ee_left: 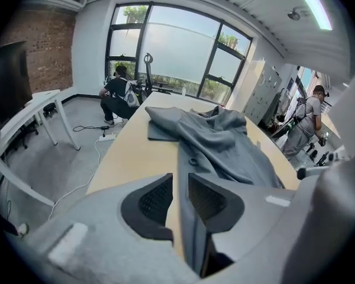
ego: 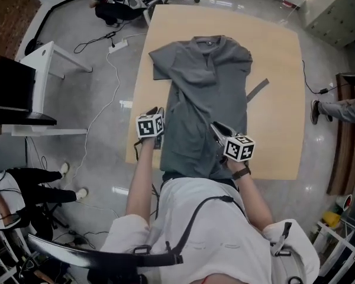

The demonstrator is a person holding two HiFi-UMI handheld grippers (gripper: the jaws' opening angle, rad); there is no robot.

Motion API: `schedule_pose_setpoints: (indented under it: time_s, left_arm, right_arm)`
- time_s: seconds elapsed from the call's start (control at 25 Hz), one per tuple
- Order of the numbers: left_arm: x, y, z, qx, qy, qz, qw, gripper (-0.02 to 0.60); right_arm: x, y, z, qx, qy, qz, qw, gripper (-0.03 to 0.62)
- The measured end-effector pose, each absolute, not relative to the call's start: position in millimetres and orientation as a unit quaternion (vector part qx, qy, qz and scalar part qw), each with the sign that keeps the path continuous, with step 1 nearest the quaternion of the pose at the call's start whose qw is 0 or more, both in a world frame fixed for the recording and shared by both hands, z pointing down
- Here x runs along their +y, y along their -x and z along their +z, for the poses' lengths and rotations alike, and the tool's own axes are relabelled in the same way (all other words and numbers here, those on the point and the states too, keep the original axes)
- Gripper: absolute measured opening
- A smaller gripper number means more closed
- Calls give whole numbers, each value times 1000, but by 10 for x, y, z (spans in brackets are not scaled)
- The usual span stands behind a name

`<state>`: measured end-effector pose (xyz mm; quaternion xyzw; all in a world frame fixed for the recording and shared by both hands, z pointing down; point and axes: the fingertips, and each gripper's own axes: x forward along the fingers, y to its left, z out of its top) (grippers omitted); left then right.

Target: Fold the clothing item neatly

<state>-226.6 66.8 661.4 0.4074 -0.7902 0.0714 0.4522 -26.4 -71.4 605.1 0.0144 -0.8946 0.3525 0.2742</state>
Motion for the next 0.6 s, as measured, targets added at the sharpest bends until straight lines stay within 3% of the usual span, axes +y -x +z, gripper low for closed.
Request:
schedule_pose_setpoints:
  time_s: [0.2, 0.24, 0.48, 0.6]
  left_arm:
    - [326, 3168, 7035, -783, -416, 65, 457, 92]
    - [275, 3309, 7123, -783, -414, 74, 459, 119]
    - [1, 3846, 7495, -800, -356, 71, 477, 147]
    - [14, 3949, 7501, -822, -308, 54, 477, 80]
  right_arm:
    - [-491, 696, 6098, -903, -43, 318, 286, 81]
    - [-469, 775, 6077, -904, -49, 318, 282, 81]
    - [-530, 834, 6009, -909, -64, 303, 280, 81]
    - [-619, 804, 6065, -906, -59, 301, 291, 78]
